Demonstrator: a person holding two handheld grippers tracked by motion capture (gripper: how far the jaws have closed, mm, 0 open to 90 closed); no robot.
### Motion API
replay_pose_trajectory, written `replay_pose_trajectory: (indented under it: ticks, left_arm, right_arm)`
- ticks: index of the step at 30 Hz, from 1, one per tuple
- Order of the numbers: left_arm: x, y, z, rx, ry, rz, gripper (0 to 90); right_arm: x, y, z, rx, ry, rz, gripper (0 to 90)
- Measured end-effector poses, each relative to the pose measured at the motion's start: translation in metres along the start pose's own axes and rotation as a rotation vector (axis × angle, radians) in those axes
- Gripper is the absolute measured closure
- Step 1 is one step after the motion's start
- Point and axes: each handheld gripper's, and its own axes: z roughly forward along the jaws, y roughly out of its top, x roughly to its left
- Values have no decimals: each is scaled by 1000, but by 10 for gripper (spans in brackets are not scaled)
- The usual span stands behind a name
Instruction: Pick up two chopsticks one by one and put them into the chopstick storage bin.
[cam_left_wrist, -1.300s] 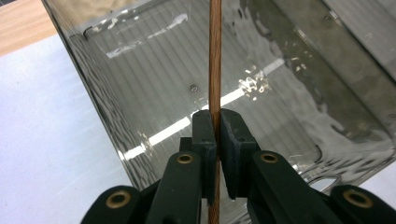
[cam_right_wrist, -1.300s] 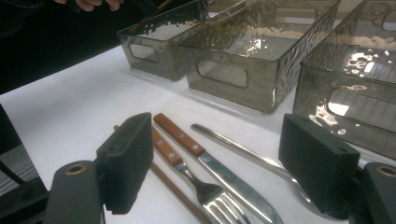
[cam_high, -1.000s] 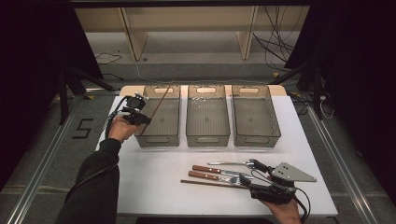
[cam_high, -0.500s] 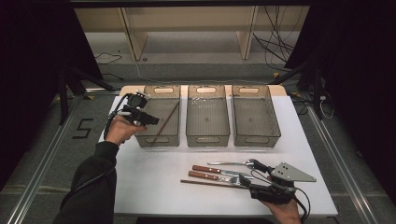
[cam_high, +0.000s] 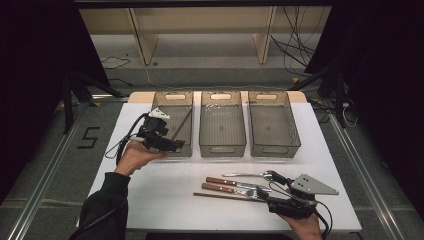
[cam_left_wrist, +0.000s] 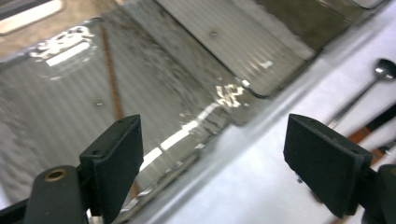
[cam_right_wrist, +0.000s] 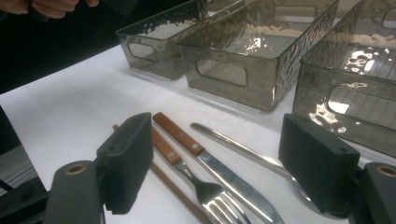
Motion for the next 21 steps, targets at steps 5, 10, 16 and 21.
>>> replay_pose_trajectory:
  ticks: [5,10,16,21]
  left_arm:
    - [-21,-10,7,14,-37,54,191]
    - [-42,-13,16,64,-68,116,187]
    - [-63,-16,25,126,-117,185,183]
    - [-81,-20,28,163,-150,251,190]
  right_arm:
    - [1,0,0,-3,1,-5,269]
    - [1,0,0,0,3,-6,269]
    - [0,0,0,-3,2,-3,269]
    - [0,0,0,-2,2,-3,269]
